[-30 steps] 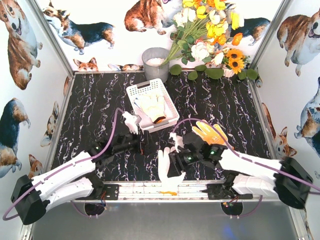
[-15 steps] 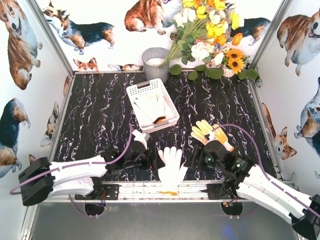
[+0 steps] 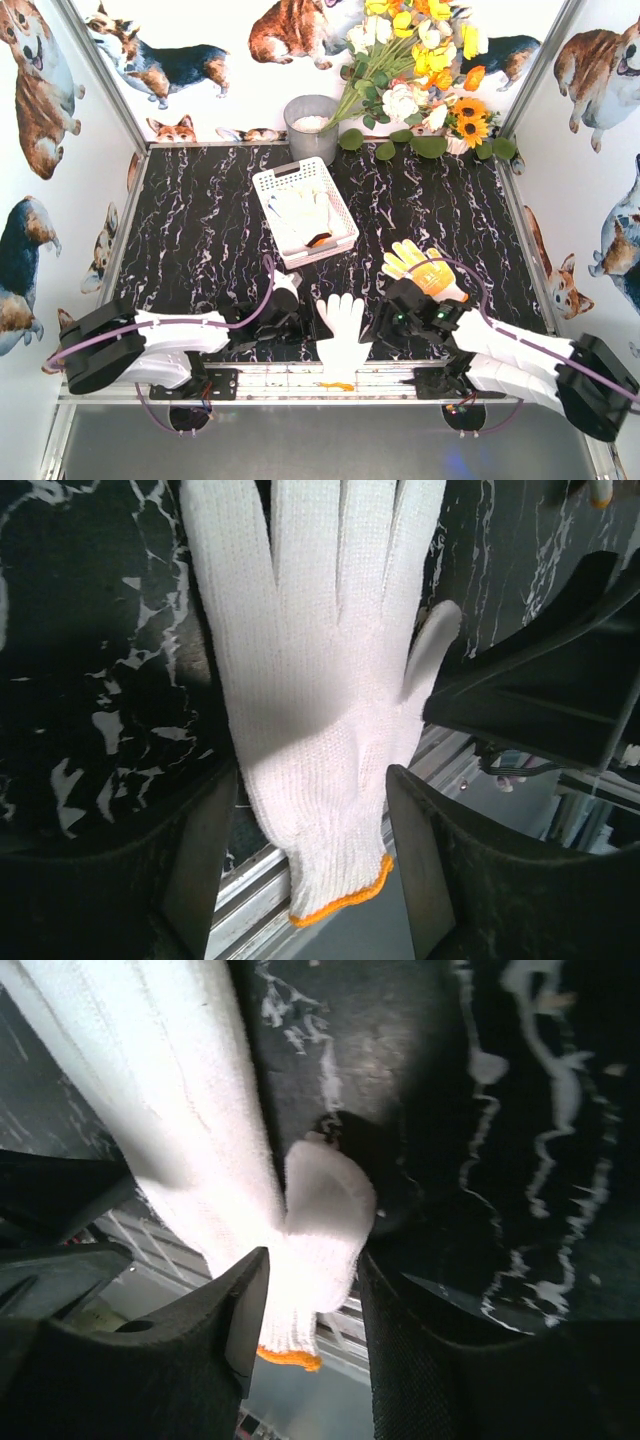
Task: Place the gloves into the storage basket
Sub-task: Place the glove at the center of the board.
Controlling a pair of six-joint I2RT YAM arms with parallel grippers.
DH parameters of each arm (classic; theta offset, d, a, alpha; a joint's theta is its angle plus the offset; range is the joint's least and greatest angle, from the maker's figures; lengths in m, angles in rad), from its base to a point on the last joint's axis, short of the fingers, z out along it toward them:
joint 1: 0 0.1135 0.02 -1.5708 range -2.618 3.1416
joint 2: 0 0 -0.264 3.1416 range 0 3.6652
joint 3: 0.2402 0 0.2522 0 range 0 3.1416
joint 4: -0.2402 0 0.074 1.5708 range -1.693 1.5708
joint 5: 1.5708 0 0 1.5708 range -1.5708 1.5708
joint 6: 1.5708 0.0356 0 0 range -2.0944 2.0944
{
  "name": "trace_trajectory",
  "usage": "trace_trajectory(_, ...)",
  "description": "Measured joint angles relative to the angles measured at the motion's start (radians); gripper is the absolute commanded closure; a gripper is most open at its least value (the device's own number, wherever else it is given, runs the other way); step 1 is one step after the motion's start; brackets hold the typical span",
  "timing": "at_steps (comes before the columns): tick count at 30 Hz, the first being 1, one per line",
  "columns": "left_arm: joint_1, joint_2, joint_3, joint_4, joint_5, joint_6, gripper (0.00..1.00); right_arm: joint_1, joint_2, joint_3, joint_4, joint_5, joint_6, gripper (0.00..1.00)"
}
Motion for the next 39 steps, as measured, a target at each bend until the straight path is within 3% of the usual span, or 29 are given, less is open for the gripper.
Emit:
trace_trajectory(5, -0.002, 0.059, -0.001, 0.068, 0.030, -0.024, 0.63, 0.000, 0.094, 0.000, 0.117, -0.055, 0.017, 0.72)
trace_trajectory(9, -0.003, 0.093, -0.002, 0.085, 0.019, -0.034, 0.86, 0.001, 0.111, -0.002, 0.137, -0.050, 0.012, 0.99)
trace_trajectory(13, -0.009, 0.095, -0.005, 0.063, -0.040, -0.051, 1.00, 0.002, 0.100, -0.002, 0.139, -0.016, -0.007, 1.00)
trace_trajectory(22, -0.008, 0.081, 0.074, -0.041, -0.224, -0.029, 1.00, -0.027, 0.063, 0.049, 0.107, 0.115, -0.086, 1.00)
trace_trajectory(29, -0.004, 0.138, 0.083, -0.015, -0.254, -0.031, 1.00, -0.103, 0.133, 0.098, 0.108, 0.136, -0.171, 1.00)
trace_trajectory(30, -0.004, 0.146, 0.083, -0.010, -0.254, -0.033, 0.95, -0.109, 0.156, 0.106, 0.108, 0.134, -0.186, 1.00)
trace_trajectory(35, 0.000, 0.146, 0.094, 0.003, -0.278, -0.028, 0.47, -0.114, 0.216, 0.159, 0.080, 0.124, -0.245, 0.51)
trace_trajectory(39, 0.003, 0.111, 0.129, -0.059, -0.307, 0.023, 0.25, -0.118, 0.205, 0.222, 0.012, 0.140, -0.310, 0.39)
